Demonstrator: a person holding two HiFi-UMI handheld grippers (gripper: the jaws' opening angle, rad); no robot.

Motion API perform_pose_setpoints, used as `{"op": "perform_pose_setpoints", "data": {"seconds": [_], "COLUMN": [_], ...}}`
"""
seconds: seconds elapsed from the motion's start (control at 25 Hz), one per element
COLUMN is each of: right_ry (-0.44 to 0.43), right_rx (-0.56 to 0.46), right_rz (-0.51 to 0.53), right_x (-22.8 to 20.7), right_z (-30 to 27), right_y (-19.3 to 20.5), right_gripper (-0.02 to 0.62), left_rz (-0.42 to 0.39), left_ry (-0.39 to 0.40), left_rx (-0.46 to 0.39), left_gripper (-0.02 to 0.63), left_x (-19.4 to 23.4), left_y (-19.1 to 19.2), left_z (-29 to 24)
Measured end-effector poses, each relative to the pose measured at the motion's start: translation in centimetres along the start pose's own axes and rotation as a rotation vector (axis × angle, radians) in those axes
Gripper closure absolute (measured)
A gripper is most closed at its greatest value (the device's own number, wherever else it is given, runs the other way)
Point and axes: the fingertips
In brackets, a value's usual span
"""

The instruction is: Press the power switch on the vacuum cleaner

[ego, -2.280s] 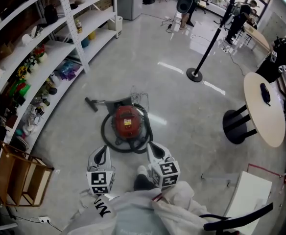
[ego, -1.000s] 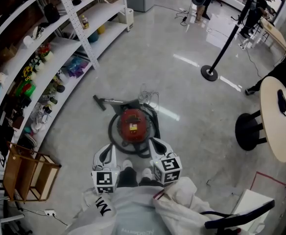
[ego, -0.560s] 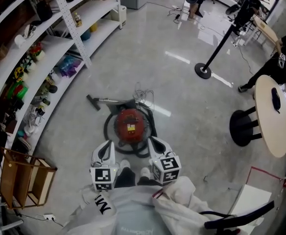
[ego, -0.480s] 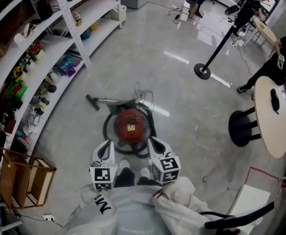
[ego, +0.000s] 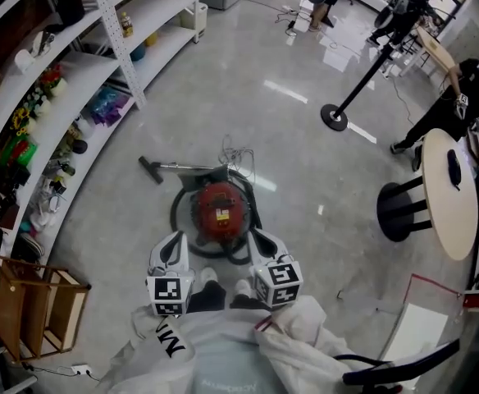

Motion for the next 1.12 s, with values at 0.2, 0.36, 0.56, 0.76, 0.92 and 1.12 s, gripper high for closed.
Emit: {"op": "perform_pose_setpoints", "data": {"seconds": [0.2,0.36,0.56,0.76,0.92,1.12], "right_ry": [0.003,0.012,0.037,0.06,0.059,0.052], "right_rx": [0.013,0.02,0.015,0.033,0.053,0.063], "right_rz": [0.011,0.02,0.012,-0.014,-0.022,-0.022], "right_x": [1.6,2.1,1.4,-0.1,-0.9,-1.6], "right_z": [-0.6,-0.8,-0.5,-0.3,-0.6,-1.4], "right_y": [0.0,0.0,-0.1,0.8,1.4,1.8], "right_gripper": [0.595,0.595,0.595,0.595,0.595,0.595], "left_rz": [0.031,0.04,0.042,0.04,0.043,0.052], "left_ry": [0.005,0.014,0.041,0.069,0.065,0.059], "left_rx": [0.014,0.013,0.03,0.051,0.07,0.085], "left_gripper": [0.606,0.606,0.606,0.606,0.606,0.606], "left_x": [1.8,2.3,1.5,-0.1,-0.6,-0.9], "left_y": [1.0,1.3,1.6,2.0,2.7,3.3], "left_z": [-0.1,-0.2,-0.8,-1.6,-2.0,-2.6]}}
Point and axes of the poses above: the fingertips, and each gripper's own axes: z backward along the fingers, x to its left, y out of its underside, and after that the axes turned 6 degrees about y, right-handed
